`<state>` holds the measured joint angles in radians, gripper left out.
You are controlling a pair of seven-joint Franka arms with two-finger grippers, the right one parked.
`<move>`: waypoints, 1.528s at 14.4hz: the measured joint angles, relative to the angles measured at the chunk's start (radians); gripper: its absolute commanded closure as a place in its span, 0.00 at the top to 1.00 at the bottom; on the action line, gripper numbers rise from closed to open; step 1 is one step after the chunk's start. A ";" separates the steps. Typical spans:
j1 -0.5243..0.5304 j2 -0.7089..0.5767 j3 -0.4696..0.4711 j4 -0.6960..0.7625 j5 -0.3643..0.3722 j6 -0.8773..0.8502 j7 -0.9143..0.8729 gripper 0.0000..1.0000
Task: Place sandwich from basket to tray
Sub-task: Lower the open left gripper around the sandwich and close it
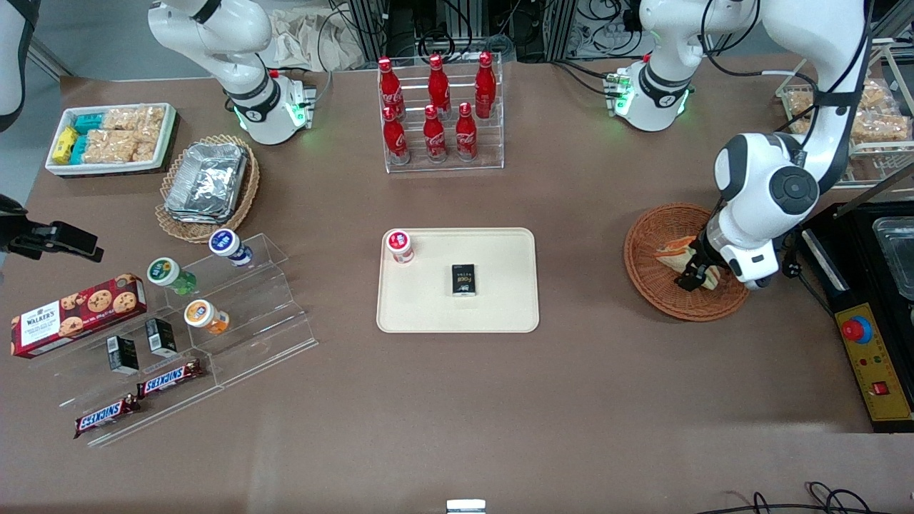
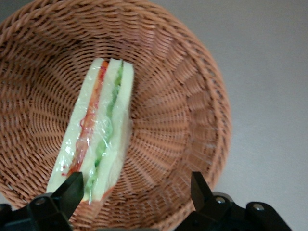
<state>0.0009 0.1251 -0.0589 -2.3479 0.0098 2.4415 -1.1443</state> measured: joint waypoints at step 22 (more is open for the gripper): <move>0.019 -0.086 -0.001 -0.069 0.088 -0.043 -0.013 1.00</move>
<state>0.0196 0.0393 -0.0598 -2.4167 0.0974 2.3989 -1.1576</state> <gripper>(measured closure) 0.000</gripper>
